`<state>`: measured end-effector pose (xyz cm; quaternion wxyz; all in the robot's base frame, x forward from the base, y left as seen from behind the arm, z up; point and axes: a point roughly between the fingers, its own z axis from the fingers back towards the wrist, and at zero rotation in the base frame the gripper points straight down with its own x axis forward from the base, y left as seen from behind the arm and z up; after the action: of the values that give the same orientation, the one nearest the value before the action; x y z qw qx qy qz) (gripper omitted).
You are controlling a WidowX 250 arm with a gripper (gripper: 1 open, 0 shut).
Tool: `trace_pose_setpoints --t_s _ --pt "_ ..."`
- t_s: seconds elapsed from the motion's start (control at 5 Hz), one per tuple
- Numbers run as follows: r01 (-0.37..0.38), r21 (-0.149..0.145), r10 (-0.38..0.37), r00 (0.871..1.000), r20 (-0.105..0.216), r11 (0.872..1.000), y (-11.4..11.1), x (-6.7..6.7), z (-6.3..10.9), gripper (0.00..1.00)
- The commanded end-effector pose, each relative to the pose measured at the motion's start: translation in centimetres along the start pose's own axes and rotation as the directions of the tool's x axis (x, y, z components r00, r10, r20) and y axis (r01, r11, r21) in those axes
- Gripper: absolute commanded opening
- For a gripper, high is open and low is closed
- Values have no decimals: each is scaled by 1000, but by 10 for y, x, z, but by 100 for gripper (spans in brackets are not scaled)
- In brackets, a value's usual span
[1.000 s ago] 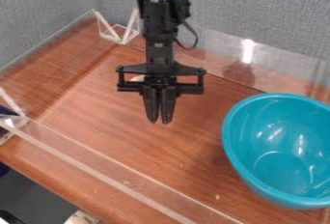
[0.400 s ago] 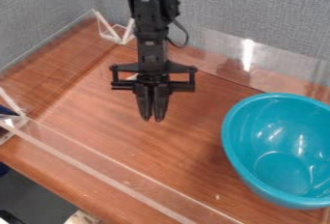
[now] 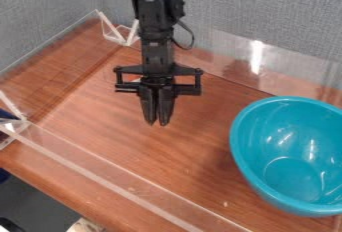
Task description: Put the mushroom in the blue bowl
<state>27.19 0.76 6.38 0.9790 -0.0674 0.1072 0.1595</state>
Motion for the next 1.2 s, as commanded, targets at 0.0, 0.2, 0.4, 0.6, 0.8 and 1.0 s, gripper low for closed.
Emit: trace_pose_setpoints --t_s 0.0,0.2,0.4,0.6,0.8,1.0 --pt "16 -17 -15 999 42 1000 0 7 13 0" --pt "36 -22 -35 999 35 999 1 7 16 0" --pt "107 -11 -107 993 51 994 -16 -5 30 0" --pt "192 3 -192 979 65 981 -37 -20 43 0" --pt "359 29 -360 930 77 933 -77 -45 58 0" --pt "571 77 -575 815 63 817 -125 -66 57 0"
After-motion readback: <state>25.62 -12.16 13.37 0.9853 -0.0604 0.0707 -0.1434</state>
